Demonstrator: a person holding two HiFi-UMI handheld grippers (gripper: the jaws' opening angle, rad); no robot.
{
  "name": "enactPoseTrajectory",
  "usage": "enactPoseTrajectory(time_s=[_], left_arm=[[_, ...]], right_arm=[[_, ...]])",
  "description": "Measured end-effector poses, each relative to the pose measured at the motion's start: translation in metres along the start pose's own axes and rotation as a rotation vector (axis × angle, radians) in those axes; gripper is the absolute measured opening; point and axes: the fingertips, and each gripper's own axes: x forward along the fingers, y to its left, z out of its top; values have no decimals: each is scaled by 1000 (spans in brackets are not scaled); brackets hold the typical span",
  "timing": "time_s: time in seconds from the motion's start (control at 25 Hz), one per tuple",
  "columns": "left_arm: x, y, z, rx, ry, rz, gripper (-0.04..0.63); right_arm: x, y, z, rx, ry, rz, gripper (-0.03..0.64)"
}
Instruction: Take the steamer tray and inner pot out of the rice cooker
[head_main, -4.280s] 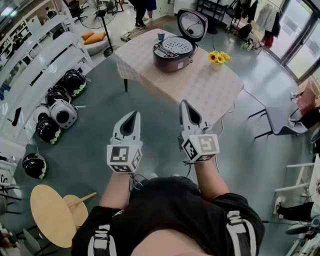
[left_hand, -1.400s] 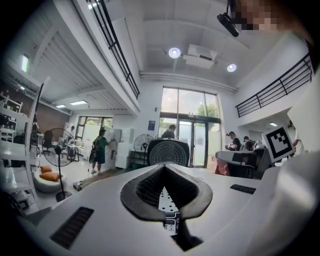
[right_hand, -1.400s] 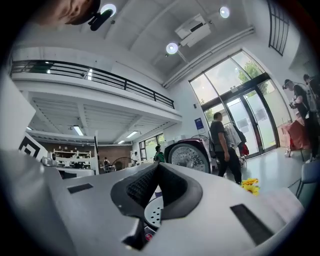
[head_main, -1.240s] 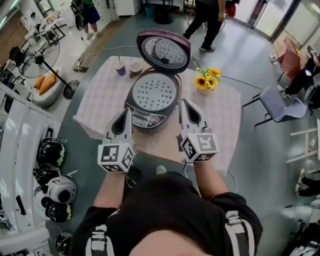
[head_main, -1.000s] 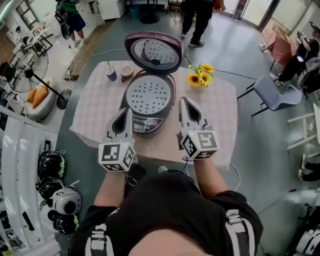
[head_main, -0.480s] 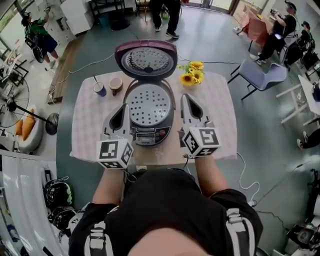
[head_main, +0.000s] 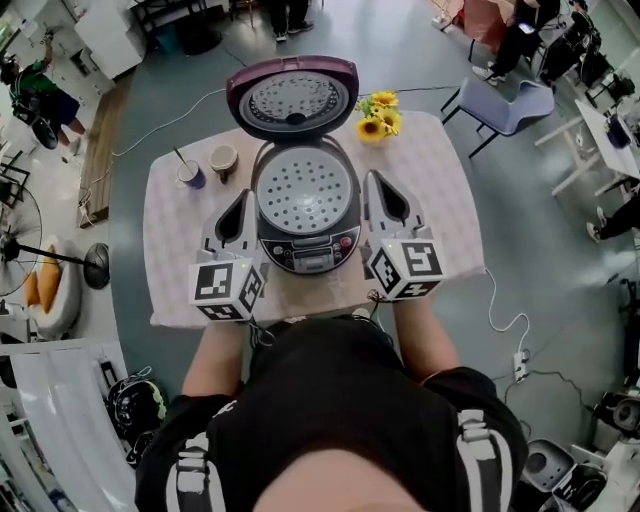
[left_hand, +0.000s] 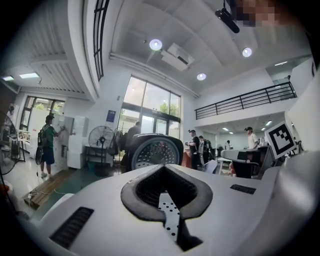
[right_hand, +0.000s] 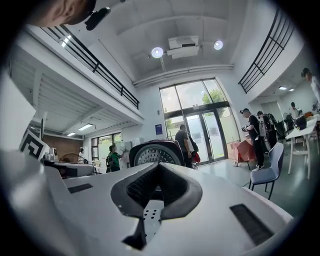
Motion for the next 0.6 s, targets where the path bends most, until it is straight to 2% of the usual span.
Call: enactPoseTrajectory(time_s=[0.16, 0.28, 0.32, 0.36, 0.4, 0.52, 0.6], left_arm=[[-4, 7, -1, 1, -4, -4, 3], [-3, 9, 1, 1, -28, -14, 16], [-1, 8, 1, 1, -32, -33, 86], [0, 5, 0, -2, -29, -56, 257], [2, 5, -2, -7, -23, -74, 360], [5, 10, -6, -18, -3, -76, 411], [7, 15, -10, -4, 18, -65, 422]], right_arm=[[-4, 6, -1, -27, 7, -16, 0], [-5, 12, 3, -22, -28, 17, 2], [-5, 14, 4, -6, -38, 40, 134], [-3, 15, 4, 10, -40, 57, 223], [0, 15, 3, 18, -36, 65, 294], [9, 14, -6, -7, 5, 61, 413], [15, 14, -13, -27, 39, 62, 442]])
